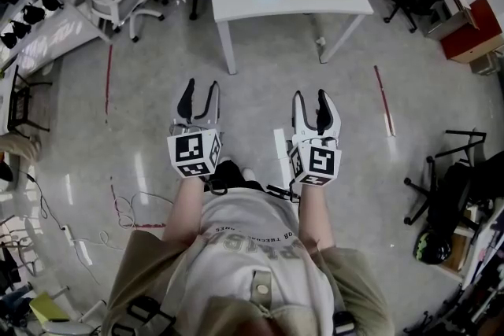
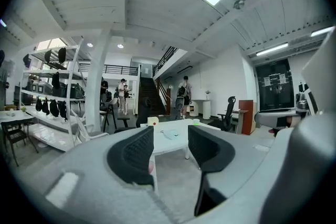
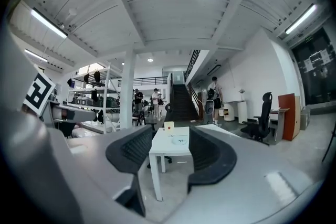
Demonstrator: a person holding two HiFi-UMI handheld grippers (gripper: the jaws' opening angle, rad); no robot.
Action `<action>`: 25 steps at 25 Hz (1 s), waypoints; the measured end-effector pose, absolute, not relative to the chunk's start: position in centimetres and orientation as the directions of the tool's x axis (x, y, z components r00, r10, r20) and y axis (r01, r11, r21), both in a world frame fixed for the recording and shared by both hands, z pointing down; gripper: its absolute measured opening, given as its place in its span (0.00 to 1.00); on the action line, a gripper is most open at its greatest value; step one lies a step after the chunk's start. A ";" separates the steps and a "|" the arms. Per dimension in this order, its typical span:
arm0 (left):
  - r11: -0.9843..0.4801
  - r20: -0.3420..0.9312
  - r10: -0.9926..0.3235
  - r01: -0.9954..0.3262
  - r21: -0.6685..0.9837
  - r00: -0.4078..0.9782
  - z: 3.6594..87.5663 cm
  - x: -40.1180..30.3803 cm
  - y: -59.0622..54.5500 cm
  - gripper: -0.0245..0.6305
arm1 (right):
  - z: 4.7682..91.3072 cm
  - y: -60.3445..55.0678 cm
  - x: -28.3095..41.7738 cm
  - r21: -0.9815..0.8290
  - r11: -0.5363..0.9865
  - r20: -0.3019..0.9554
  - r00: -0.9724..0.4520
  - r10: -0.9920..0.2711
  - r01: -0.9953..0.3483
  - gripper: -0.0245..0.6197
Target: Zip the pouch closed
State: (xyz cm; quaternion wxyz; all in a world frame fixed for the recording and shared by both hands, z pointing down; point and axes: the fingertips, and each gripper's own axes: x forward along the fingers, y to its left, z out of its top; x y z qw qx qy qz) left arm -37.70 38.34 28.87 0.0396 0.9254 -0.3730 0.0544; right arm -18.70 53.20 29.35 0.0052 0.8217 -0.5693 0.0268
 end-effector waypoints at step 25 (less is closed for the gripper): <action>-0.748 0.217 -0.641 -0.662 0.041 0.737 32.3 -27.6 24.5 0.36 | 30.9 42.1 -8.6 -0.011 -0.416 0.112 0.412 -0.904 -0.909 0.34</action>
